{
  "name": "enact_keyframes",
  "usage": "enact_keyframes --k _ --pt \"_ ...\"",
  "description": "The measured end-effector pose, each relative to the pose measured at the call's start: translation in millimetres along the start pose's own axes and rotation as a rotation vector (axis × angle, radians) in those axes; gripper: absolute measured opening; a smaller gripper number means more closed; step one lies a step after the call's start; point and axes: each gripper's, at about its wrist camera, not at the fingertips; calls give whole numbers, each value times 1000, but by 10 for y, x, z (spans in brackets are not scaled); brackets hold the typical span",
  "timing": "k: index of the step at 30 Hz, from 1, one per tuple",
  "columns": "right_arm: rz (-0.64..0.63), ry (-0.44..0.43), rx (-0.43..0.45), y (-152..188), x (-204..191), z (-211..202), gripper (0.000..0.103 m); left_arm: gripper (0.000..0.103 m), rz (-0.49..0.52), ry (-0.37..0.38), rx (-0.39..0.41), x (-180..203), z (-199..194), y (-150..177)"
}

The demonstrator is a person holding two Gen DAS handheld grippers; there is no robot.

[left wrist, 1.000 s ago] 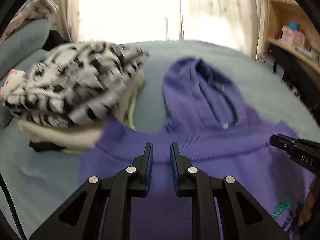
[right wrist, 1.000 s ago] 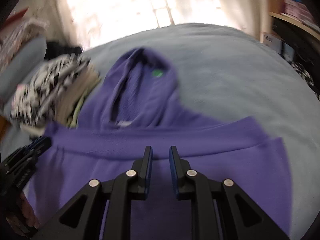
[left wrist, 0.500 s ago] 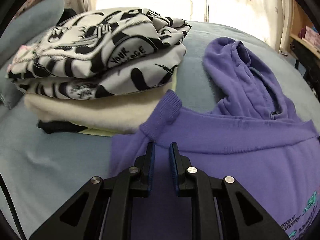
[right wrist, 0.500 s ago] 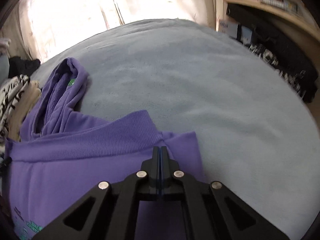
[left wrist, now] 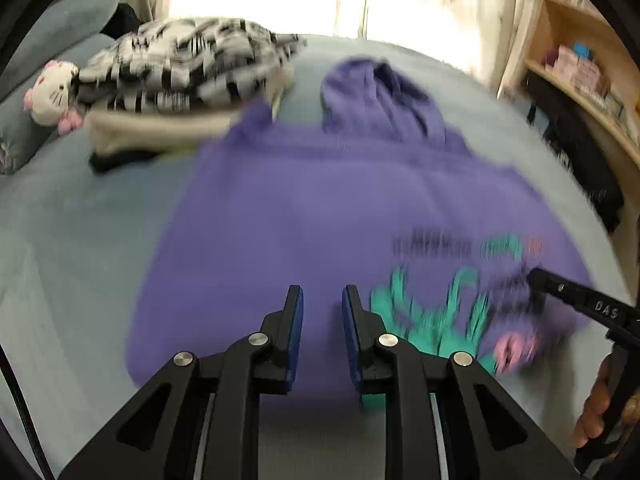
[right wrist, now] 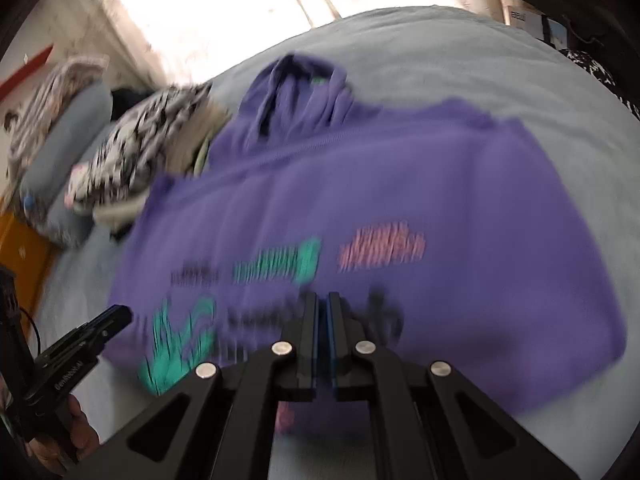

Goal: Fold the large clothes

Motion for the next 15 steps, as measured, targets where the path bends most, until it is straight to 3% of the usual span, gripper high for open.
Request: enact_keyframes --k 2,6,11,15 --pt "-51 27 9 180 33 -53 3 18 0 -53 -26 -52 61 235" --pt "-49 101 24 259 300 -212 3 18 -97 -57 -2 -298 -13 288" --pt "82 179 42 294 879 -475 3 18 -117 -78 -8 -426 -44 275" --pt "150 187 53 324 1027 -583 3 18 -98 -104 -5 -398 -59 281"
Point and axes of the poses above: each gripper's, at about its wrist camera, not at the fingertips, and z roughly the way its jaws point, x to its right, y to its underside, and after that the axes turned 12 degrees about x, right-handed
